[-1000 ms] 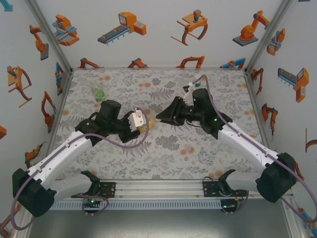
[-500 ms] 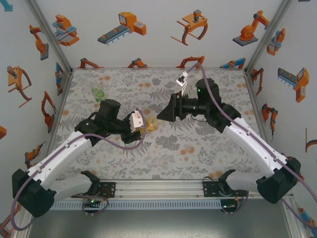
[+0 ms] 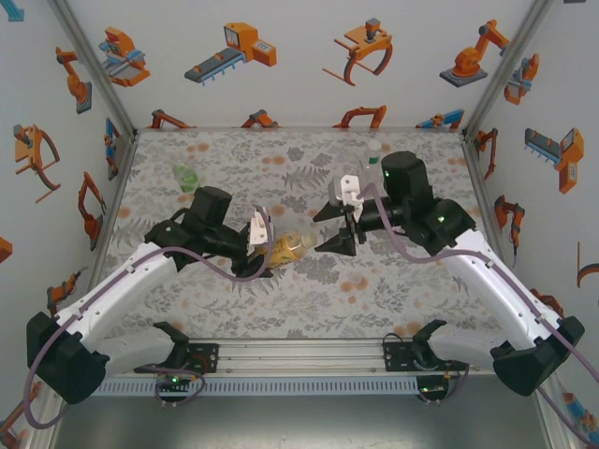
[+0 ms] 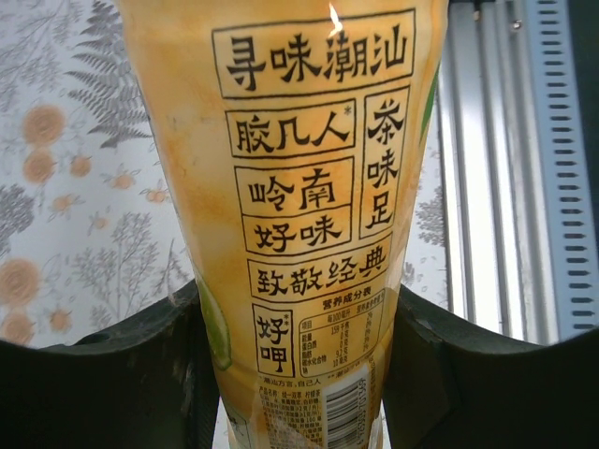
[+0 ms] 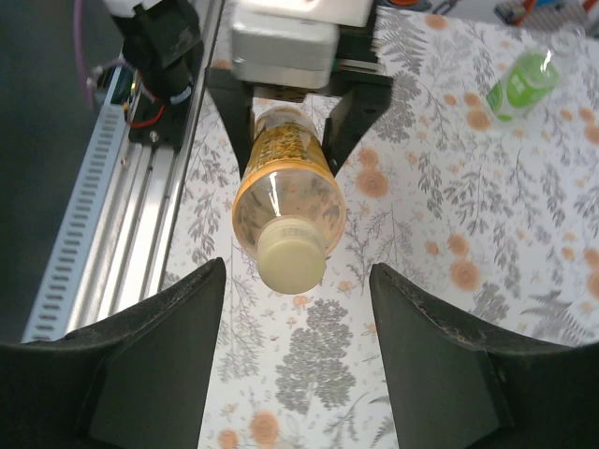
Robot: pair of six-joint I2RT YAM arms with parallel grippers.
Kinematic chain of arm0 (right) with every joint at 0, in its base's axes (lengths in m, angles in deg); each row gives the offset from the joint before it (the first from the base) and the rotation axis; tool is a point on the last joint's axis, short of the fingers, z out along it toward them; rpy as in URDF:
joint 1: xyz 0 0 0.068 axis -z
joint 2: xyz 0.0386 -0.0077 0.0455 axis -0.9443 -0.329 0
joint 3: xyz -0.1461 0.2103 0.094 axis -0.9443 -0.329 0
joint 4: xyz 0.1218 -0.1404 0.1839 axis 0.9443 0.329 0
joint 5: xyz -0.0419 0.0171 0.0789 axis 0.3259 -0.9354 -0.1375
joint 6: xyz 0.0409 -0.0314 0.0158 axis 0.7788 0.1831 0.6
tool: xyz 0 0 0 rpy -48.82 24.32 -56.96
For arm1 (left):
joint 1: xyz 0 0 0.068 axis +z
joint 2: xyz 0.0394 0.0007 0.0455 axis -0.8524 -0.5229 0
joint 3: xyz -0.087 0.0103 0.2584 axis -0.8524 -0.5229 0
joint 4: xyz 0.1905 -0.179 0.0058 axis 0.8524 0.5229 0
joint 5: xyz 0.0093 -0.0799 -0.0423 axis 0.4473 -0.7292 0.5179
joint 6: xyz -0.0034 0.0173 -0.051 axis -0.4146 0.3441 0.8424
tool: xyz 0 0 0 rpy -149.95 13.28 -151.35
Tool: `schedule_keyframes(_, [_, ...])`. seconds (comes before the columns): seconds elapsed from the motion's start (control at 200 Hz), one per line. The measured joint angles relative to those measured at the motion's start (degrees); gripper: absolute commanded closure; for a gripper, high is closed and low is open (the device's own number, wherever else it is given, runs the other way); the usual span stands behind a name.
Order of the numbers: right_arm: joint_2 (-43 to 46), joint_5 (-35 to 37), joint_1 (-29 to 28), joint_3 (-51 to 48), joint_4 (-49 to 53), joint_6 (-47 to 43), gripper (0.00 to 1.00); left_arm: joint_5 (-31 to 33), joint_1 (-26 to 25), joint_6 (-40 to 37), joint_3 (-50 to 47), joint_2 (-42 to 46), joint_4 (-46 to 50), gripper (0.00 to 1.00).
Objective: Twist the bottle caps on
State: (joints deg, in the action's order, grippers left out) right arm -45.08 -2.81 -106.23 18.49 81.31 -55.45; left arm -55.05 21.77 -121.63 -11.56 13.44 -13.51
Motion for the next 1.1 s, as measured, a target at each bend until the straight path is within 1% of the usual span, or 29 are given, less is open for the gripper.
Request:
schedule_keyframes(0.135, [-0.3, -3.2, 0.0, 0.0, 1.8, -6.8, 0.41, -2.9, 0.0, -0.6, 0.7, -1.2, 1.7, 0.98])
schedule_keyframes(0.295, [-1.2, -5.8, -0.1, 0.0, 2.0, -10.1, 0.44, -5.5, 0.0, -1.3, 1.7, -2.8, 3.5, 0.98])
schedule_keyframes(0.901, [-1.5, -6.8, -0.8, -1.9, 1.8, -11.8, 0.56, -7.1, 0.0, -1.9, 1.8, -2.9, 4.7, 0.98])
schedule_keyframes(1.021, [-1.5, -6.9, -1.0, -1.9, 1.8, -11.8, 0.61, -7.1, 0.0, -1.9, 1.8, -2.9, 4.7, 0.98])
schedule_keyframes(1.101, [-1.5, -6.9, -1.0, -1.9, 1.8, -11.8, 0.66, -7.1, 0.0, -1.9, 1.8, -2.9, 4.7, 0.98])
